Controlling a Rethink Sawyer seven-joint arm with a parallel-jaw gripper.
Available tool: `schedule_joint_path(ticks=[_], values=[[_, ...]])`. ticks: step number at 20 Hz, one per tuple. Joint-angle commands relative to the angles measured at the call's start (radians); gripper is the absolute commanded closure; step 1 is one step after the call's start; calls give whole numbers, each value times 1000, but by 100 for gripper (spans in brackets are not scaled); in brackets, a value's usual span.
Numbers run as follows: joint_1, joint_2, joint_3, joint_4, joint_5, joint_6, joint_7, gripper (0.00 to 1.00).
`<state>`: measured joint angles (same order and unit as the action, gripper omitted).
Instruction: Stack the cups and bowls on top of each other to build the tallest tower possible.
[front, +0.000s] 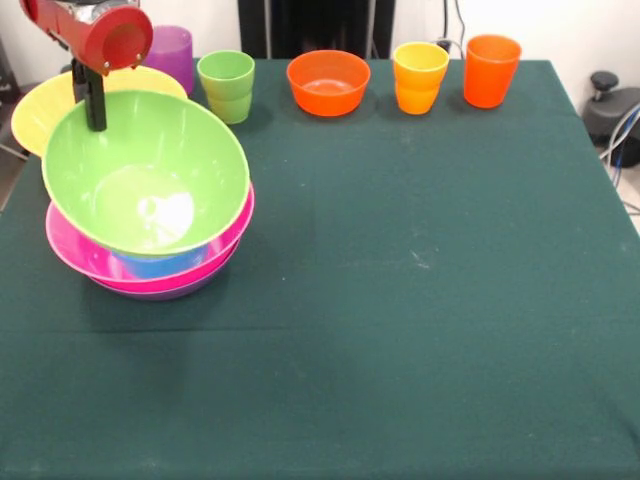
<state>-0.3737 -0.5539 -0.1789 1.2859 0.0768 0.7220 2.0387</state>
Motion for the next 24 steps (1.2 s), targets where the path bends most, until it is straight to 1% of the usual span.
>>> schedule_joint_path(ticks=[1,8,13,20,24], values=[[27,69,67,-77,-74,55,-20,100],[51,68,56,-113,-61,117,2,100],[67,65,45,-119,-50,138,25,100],[100,52,34,-102,-12,159,92,100],[99,34,31,-70,-8,143,82,100]])
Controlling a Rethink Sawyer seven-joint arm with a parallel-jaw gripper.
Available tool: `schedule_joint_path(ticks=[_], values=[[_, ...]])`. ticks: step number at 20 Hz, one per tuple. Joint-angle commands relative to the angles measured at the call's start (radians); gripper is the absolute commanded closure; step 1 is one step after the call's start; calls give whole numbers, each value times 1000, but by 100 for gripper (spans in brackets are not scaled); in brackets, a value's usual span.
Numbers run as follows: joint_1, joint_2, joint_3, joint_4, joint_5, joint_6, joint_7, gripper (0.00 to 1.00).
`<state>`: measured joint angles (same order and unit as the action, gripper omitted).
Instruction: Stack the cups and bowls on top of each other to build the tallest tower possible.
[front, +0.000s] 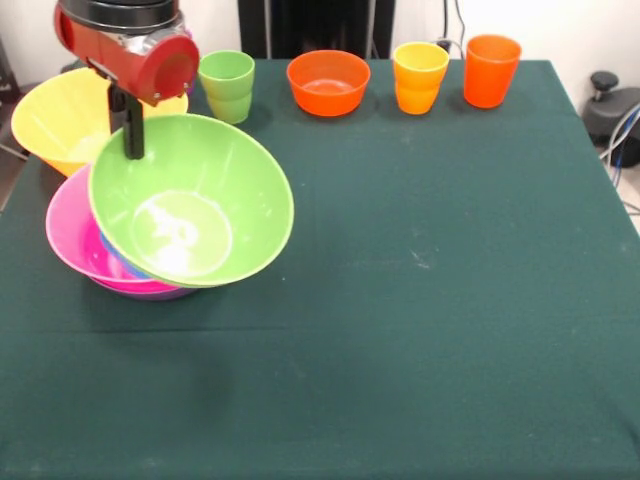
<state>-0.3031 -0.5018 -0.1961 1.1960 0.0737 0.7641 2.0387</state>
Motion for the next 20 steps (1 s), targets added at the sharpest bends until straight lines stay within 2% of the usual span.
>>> schedule_joint_path(ticks=[1,7,14,20], values=[[25,-19,50,28,-4,94,78,100],[6,-40,52,60,-7,76,49,100],[-25,-49,60,50,-10,95,16,100],[-21,-64,58,64,-8,107,29,100]])
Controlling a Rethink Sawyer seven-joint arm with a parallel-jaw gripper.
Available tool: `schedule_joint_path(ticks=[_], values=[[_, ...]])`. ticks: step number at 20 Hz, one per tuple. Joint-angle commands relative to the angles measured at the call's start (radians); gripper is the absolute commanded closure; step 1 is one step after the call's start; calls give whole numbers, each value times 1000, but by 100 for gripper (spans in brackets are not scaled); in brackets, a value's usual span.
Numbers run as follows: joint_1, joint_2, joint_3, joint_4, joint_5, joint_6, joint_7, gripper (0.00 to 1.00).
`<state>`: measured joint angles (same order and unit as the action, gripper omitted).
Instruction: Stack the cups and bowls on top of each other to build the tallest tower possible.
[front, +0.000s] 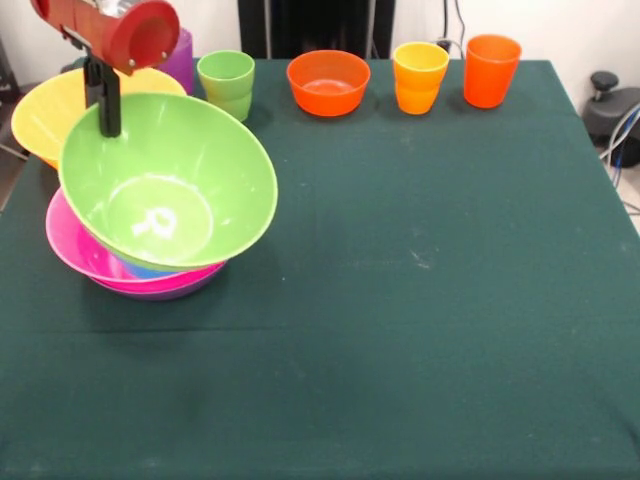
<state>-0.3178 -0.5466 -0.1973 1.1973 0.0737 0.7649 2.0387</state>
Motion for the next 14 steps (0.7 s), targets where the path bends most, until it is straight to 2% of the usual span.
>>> schedule_joint_path(ticks=[1,9,14], values=[[0,-17,56,64,-8,112,39,100],[56,12,34,66,6,97,137,100],[63,21,31,68,11,81,135,100]])
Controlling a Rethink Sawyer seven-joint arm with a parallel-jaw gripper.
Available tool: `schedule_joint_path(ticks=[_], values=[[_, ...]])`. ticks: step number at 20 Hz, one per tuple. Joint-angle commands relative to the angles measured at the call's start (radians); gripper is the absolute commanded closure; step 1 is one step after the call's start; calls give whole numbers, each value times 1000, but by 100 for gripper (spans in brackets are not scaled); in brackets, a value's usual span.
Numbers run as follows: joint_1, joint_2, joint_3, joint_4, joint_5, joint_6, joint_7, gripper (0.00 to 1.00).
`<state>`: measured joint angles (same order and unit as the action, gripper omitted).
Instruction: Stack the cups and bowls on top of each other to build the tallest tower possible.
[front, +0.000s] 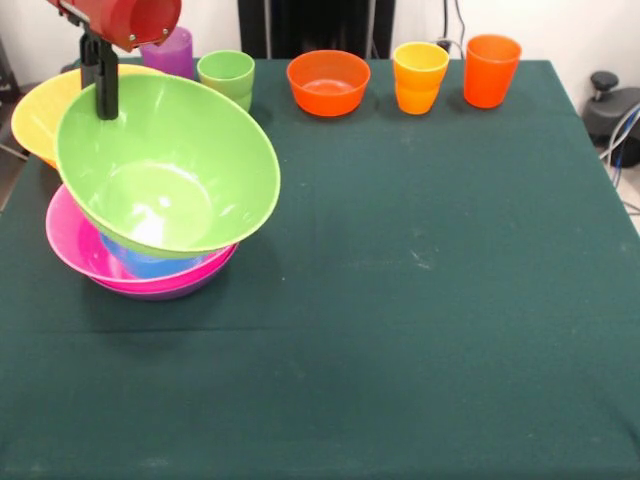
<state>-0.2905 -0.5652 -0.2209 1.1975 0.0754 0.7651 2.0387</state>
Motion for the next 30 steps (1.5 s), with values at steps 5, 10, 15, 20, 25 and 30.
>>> schedule_joint_path(ticks=[5,10,15,20,25,30], values=[[37,39,55,79,11,62,122,100],[30,41,54,81,3,63,100,100],[14,37,63,103,4,41,85,100],[-1,29,75,120,11,34,70,100],[-6,28,79,142,8,5,65,100],[-15,19,84,168,9,-21,61,100]])
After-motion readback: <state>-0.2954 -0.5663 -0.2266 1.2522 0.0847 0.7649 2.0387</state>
